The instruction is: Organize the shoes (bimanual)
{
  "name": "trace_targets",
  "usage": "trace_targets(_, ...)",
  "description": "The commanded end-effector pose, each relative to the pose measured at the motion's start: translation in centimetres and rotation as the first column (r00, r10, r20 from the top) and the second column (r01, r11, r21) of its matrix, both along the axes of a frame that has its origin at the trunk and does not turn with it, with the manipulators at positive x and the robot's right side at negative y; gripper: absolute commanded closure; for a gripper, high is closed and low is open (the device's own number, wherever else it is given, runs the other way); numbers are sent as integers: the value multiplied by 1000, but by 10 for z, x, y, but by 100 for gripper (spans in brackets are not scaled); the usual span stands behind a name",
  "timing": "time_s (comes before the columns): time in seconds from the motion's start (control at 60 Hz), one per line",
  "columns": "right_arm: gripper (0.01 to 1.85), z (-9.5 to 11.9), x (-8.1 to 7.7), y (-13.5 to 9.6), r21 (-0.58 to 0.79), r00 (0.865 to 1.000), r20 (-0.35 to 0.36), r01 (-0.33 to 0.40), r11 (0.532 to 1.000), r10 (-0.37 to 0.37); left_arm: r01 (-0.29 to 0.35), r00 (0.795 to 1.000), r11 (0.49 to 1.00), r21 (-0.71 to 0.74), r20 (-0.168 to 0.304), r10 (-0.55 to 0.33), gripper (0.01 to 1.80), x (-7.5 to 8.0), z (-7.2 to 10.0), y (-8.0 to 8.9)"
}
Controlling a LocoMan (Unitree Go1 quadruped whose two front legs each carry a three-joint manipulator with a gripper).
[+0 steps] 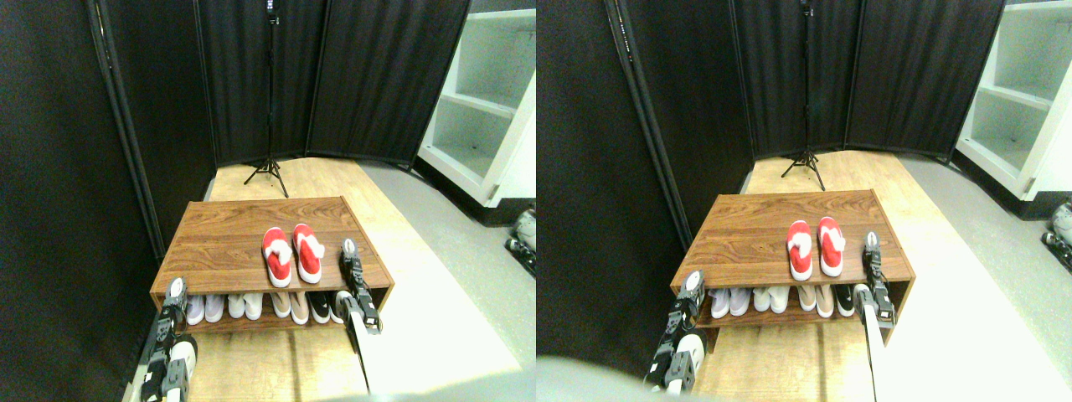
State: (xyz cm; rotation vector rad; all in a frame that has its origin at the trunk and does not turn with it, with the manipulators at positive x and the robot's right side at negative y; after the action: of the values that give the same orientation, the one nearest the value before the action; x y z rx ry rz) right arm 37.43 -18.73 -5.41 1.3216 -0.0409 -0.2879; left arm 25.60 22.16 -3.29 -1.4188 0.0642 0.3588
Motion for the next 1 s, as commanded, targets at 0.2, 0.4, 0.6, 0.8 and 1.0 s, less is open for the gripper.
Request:
trace_targets(0.2,185,-6,5,26,1,995,-58,-87,996,87,-17,998,1000,23,58,16,180,1,9,0)
trace_targets(0.4,185,-7,5,49,76,988,-83,-125,989,131,-27,998,999,40,59,25,180,-1,8,2)
trace_targets(0.6,185,-7,3,71,89,977,-79,-190,978,197,-31,997,999,39,68,28,180,0,7,4)
trace_targets(0.8,185,-7,-6,87,103,969,-93,-218,970,227,-24,997,999,24,72,22,180,2,7,4)
trace_targets(1.0,185,-9,-13,101,116,958,-113,-251,961,264,-23,997,999,24,71,22,180,5,5,4)
